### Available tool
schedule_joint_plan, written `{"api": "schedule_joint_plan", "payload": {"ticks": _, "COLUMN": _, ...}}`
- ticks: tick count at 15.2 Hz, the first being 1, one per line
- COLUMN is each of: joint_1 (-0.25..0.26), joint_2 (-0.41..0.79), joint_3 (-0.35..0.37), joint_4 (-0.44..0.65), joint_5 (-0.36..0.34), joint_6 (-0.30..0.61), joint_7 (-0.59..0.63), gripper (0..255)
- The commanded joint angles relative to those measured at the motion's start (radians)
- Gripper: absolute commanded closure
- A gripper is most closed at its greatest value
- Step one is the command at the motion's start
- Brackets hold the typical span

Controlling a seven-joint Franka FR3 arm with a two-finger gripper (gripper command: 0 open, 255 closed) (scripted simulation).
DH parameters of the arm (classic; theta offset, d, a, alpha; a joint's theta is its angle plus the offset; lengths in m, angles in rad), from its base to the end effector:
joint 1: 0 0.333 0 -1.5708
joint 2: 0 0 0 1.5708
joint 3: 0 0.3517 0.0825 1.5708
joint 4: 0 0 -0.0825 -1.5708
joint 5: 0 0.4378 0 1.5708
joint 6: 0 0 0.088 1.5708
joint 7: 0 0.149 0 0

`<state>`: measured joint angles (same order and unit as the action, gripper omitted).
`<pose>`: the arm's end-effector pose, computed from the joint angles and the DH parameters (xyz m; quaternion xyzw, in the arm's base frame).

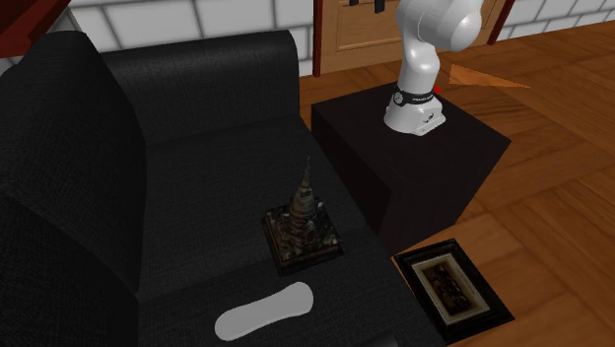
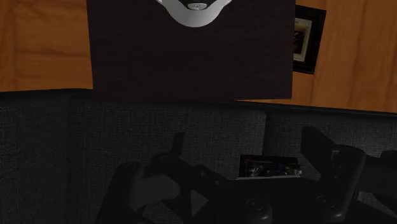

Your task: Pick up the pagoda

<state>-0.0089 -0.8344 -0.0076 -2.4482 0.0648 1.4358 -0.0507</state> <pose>0.2961 0.0051 0.5321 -0.9952 -0.0200 0.0877 0.0380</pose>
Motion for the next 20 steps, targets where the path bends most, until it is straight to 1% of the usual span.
{"api": "schedule_joint_plan", "payload": {"ticks": 1, "joint_1": 0.0, "joint_2": 0.0, "joint_3": 0.0, "joint_4": 0.0, "joint_5": 0.0, "joint_6": 0.0, "joint_7": 0.0, "gripper": 0}}
{"api": "schedule_joint_plan", "payload": {"ticks": 6, "joint_1": 0.019, "joint_2": 0.229, "joint_3": 0.075, "joint_4": 0.085, "joint_5": 0.05, "joint_6": 0.063, "joint_7": 0.089, "gripper": 0}}
{"api": "schedule_joint_plan", "payload": {"ticks": 10, "joint_1": 0.03, "joint_2": 0.419, "joint_3": 0.125, "joint_4": 0.177, "joint_5": 0.075, "joint_6": 0.097, "joint_7": 0.159, "gripper": 0}}
{"api": "schedule_joint_plan", "payload": {"ticks": 15, "joint_1": 0.045, "joint_2": 0.66, "joint_3": 0.174, "joint_4": 0.319, "joint_5": 0.088, "joint_6": 0.117, "joint_7": 0.247, "gripper": 0}}
{"api": "schedule_joint_plan", "payload": {"ticks": 20, "joint_1": 0.067, "joint_2": 0.905, "joint_3": 0.205, "joint_4": 0.491, "joint_5": 0.085, "joint_6": 0.109, "joint_7": 0.333, "gripper": 0}}
